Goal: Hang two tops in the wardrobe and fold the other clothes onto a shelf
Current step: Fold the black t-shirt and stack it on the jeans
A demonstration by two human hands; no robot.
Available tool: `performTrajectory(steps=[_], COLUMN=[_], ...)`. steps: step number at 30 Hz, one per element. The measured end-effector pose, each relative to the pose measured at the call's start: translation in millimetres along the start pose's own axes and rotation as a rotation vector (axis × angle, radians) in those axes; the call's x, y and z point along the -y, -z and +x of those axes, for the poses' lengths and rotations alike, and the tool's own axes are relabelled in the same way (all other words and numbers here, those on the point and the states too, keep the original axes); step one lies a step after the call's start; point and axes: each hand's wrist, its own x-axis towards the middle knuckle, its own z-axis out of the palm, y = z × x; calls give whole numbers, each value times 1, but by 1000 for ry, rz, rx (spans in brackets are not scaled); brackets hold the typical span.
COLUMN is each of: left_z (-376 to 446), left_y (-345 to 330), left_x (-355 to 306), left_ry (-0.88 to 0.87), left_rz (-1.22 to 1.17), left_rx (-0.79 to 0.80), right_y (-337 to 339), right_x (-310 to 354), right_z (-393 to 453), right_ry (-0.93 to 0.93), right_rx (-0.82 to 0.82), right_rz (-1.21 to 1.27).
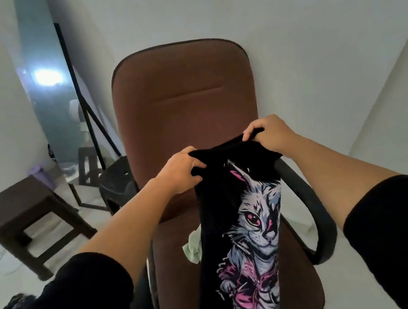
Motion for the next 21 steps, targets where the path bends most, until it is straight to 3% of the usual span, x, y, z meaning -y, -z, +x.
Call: performTrajectory(steps=[5, 9, 15, 21], left_z=[101, 125, 90, -2], left_y=[-76, -121, -153, -211], left_x=[59, 82, 83, 78], left_ry=[118, 214, 191, 210], left_rz=[27, -1, -12, 29], left_rx=[138, 284, 414, 605], right_y=[-53, -87, -119, -163], right_x=[-75, -112, -141, -168], right_z=[96, 117, 84, -17], right_ry=[-61, -69, -86, -119], right_rx=[35, 113, 223, 433], right_rz=[-77, -89, -58, -149])
